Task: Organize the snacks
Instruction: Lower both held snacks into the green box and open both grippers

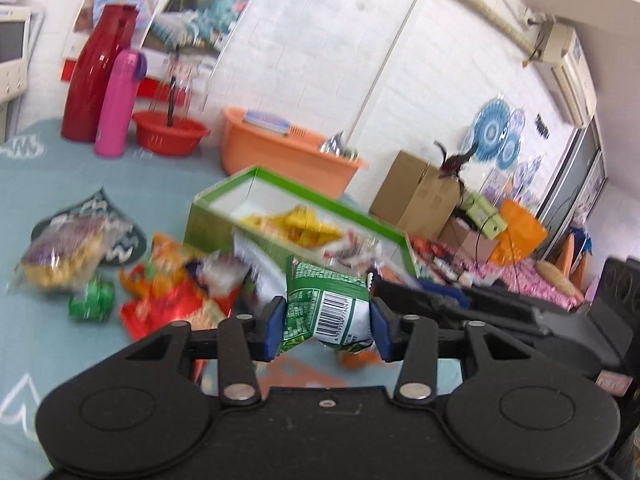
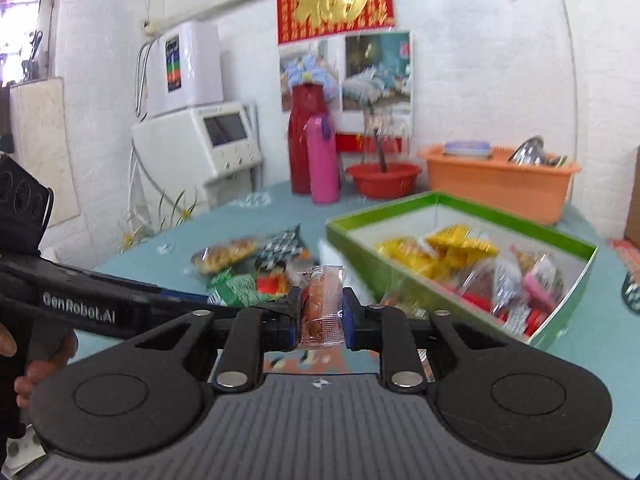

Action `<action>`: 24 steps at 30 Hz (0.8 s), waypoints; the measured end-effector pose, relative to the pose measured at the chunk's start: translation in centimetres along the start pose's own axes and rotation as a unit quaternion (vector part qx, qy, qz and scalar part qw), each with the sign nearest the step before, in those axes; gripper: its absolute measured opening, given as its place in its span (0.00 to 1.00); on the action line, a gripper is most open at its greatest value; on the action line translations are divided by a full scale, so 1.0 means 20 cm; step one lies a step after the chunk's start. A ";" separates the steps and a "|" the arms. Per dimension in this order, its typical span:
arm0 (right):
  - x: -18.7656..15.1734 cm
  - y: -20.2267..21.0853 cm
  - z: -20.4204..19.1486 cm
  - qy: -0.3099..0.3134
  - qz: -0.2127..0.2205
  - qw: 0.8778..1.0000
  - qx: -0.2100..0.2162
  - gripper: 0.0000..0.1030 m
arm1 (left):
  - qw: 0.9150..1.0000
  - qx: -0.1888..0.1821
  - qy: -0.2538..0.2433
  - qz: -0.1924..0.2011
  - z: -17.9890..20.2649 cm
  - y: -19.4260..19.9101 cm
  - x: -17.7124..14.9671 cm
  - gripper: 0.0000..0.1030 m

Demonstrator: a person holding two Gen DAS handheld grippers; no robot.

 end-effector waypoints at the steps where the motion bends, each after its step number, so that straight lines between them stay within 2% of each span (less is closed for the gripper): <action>1: 0.02 0.00 0.02 0.000 0.005 1.000 -0.007 0.35 | 1.000 -0.002 -0.002 0.007 0.01 -0.02 0.04 0.71; 5: 0.08 -0.05 0.11 -0.004 0.018 0.999 -0.035 0.35 | 1.000 0.002 -0.011 0.022 0.03 -0.15 0.17 0.71; 9: 0.11 -0.13 0.19 -0.011 0.026 0.998 -0.056 0.35 | 1.000 -0.002 0.005 0.031 0.00 -0.30 0.29 0.71; 12: 0.12 -0.18 0.25 -0.008 0.029 0.997 -0.073 0.35 | 0.999 0.010 0.002 0.036 -0.02 -0.40 0.35 0.71; 16: 0.13 -0.26 0.32 -0.009 0.029 0.996 -0.087 0.35 | 0.999 0.021 0.012 0.026 -0.10 -0.55 0.36 0.71; 23: 0.08 -0.41 0.35 -0.005 0.007 0.997 -0.082 0.35 | 0.999 0.038 0.016 -0.014 -0.19 -0.74 0.30 0.73; 24: 0.07 -0.44 0.35 -0.003 0.003 0.997 -0.081 0.35 | 0.999 0.038 0.014 -0.019 -0.20 -0.76 0.29 0.76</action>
Point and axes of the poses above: each gripper's, at about its wrist camera, not at the fingertips, and y roughly against the way its jaws point, z to its right, x to its top, the point moved 4 cm from there along -y, roughly the way its jaws point, and after that the axes turned 5 degrees about z, right-handed, at the moved point
